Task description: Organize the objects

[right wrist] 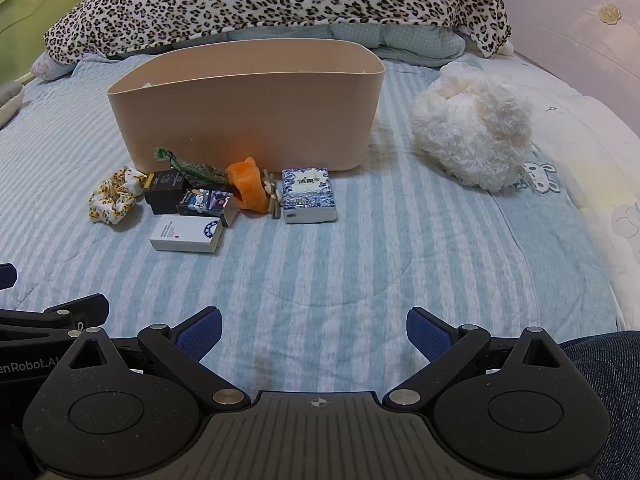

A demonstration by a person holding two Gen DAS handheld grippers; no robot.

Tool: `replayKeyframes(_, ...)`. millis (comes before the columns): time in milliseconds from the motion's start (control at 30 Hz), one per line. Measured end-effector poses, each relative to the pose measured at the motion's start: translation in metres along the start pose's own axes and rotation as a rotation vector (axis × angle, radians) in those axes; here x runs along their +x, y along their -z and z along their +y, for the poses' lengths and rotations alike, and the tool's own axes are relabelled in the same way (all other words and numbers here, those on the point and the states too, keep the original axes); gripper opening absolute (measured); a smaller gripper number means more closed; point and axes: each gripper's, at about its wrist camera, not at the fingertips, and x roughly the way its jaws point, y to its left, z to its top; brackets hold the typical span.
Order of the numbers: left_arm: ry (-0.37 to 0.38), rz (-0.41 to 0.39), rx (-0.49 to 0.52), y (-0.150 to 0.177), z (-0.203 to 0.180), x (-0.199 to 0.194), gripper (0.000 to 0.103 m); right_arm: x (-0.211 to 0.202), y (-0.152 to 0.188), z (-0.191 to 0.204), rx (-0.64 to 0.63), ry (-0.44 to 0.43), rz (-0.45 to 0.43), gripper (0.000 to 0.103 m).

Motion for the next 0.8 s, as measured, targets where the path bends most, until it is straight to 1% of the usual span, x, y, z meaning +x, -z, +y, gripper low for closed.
replayKeyframes(433, -0.006, 0.001, 0.000, -0.002, 0.003, 0.001, 0.103, 0.000, -0.003, -0.003, 0.023, -0.008, 0.017, 0.100)
replayKeyframes(600, -0.008, 0.010, 0.002, -0.003, 0.005, 0.001, 0.103, 0.000, -0.005, -0.002, 0.011, 0.000, 0.030, 0.100)
replayKeyframes(800, -0.030, 0.027, -0.003, -0.011, 0.012, 0.007, 0.103, 0.002, -0.017, -0.008, 0.029, -0.010, 0.041, 0.100)
